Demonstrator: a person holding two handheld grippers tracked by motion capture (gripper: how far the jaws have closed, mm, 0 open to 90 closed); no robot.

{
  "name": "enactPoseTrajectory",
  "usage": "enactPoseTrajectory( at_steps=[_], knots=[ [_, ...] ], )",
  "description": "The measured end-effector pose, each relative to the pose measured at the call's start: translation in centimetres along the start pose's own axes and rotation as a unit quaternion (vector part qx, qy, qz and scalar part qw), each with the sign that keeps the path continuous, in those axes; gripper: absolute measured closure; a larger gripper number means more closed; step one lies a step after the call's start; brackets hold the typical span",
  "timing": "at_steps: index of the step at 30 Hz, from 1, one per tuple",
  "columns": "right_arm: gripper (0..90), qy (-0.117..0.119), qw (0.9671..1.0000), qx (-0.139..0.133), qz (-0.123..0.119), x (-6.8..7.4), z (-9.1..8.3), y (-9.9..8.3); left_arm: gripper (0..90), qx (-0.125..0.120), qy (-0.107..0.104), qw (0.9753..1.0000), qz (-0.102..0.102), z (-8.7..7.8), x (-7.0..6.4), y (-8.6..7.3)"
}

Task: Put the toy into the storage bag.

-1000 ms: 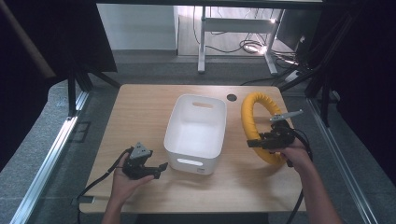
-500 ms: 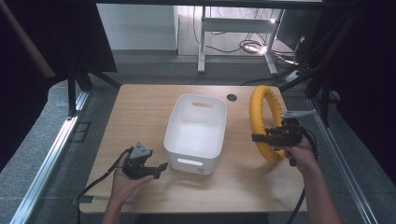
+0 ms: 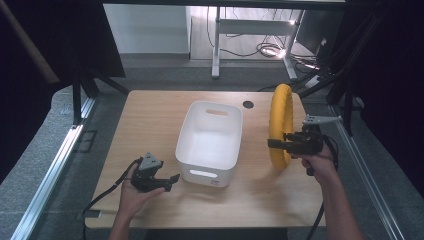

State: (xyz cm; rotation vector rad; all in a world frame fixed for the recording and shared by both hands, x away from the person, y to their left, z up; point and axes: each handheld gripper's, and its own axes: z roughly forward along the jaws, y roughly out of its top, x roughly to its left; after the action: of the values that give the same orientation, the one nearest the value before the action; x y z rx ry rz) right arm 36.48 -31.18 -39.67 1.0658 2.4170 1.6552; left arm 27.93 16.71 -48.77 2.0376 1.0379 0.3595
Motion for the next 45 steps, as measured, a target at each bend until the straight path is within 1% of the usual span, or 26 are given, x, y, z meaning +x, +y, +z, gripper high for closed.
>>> enactPoseTrajectory(
  at_steps=[4, 5, 8, 10, 15, 17, 19, 23, 24, 25, 26, 28, 29, 30, 31, 36, 37, 38, 39, 41, 42, 45],
  knots=[
    [50.2, 0.003, 1.0, -0.007, -0.003, 0.4, 0.2, 0.2, 21.1, 0.001, 0.0, 1.0, 0.0, 0.1, 0.0, 0.0],
    [50.2, 0.002, 0.9999, -0.013, -0.006, 0.6, 0.3, 0.3, 21.1, 0.001, 0.0, 1.0, 0.0, 0.1, 0.0, 0.0],
    [50.2, -0.001, 0.9998, -0.018, -0.006, 0.8, 0.3, 0.4, 21.1, 0.002, 0.0, 1.0, 0.0, 0.1, 0.0, 0.0],
    [50.2, -0.001, 0.9995, -0.032, -0.005, 1.1, 0.4, 0.5, 21.2, 0.001, 0.0, 1.0, 0.0, 0.1, 0.0, 0.0],
    [50.1, -0.003, 0.999, -0.044, -0.006, 1.5, 0.7, 0.6, 21.1, 0.002, 0.0, 1.0, 0.0, 0.1, 0.0, 0.0],
    [50.1, -0.008, 0.9983, -0.057, -0.008, 1.8, 0.9, 0.7, 21.1, 0.002, 0.0, 1.0, 0.001, 0.1, 0.0, 0.0],
    [50.1, -0.011, 0.9982, -0.059, -0.007, 1.9, 0.9, 0.7, 21.1, 0.002, 0.0, 1.0, 0.002, 0.1, 0.0, 0.0],
    [50.0, -0.022, 0.9967, -0.078, -0.008, 2.6, 1.2, 0.6, 21.2, 0.002, 0.0, 1.0, 0.002, 0.1, 0.0, 0.0],
    [50.0, -0.022, 0.9967, -0.078, -0.008, 2.6, 1.2, 0.6, 21.1, 0.002, 0.0, 1.0, 0.002, 0.1, 0.0, 0.0],
    [50.0, -0.027, 0.9957, -0.088, -0.008, 2.9, 1.3, 0.6, 21.1, 0.002, -0.001, 1.0, 0.001, 0.1, 0.0, 0.0],
    [50.0, -0.027, 0.9957, -0.088, -0.008, 2.9, 1.3, 0.6, 21.2, 0.002, -0.001, 1.0, 0.001, 0.1, 0.0, 0.0],
    [49.9, -0.038, 0.994, -0.103, -0.004, 3.2, 1.4, 0.5, 21.2, 0.002, -0.001, 1.0, 0.001, 0.1, 0.0, 0.0],
    [49.9, -0.048, 0.9922, -0.115, -0.002, 3.5, 1.6, 0.4, 21.1, 0.002, -0.001, 1.0, 0.001, 0.1, 0.0, 0.0],
    [49.9, -0.048, 0.9922, -0.115, -0.002, 3.5, 1.6, 0.4, 21.1, 0.002, -0.001, 1.0, 0.001, 0.1, 0.0, 0.0],
    [49.9, -0.056, 0.9911, -0.12, -0.003, 3.6, 1.7, 0.3, 21.1, 0.002, -0.001, 1.0, 0.001, 0.1, 0.0, 0.0],
    [49.9, -0.093, 0.9838, -0.153, -0.008, 4.6, 2.6, 0.1, 21.2, 0.002, -0.001, 1.0, 0.0, 0.2, -0.1, 0.0],
    [49.8, -0.102, 0.9815, -0.162, -0.011, 5.0, 2.9, 0.1, 21.1, 0.002, -0.001, 1.0, 0.0, 0.2, 0.0, 0.0],
    [49.8, -0.102, 0.9815, -0.162, -0.011, 5.0, 2.9, 0.1, 21.1, 0.002, -0.001, 1.0, 0.0, 0.2, 0.0, 0.0],
    [49.8, -0.11, 0.9797, -0.167, -0.017, 5.4, 3.2, 0.1, 21.1, 0.002, -0.001, 1.0, 0.0, 0.2, 0.0, 0.0],
    [49.8, -0.113, 0.9793, -0.167, -0.019, 5.6, 3.4, 0.2, 21.2, 0.002, -0.001, 1.0, 0.001, 0.2, 0.0, 0.0],
    [49.8, -0.119, 0.9776, -0.172, -0.025, 6.0, 3.7, 0.3, 21.1, 0.002, -0.001, 1.0, 0.001, 0.1, 0.0, 0.0],
    [49.7, -0.122, 0.9767, -0.174, -0.029, 6.4, 3.9, 0.3, 21.1, 0.001, -0.001, 1.0, 0.0, 0.1, 0.0, 0.0]
  ],
)
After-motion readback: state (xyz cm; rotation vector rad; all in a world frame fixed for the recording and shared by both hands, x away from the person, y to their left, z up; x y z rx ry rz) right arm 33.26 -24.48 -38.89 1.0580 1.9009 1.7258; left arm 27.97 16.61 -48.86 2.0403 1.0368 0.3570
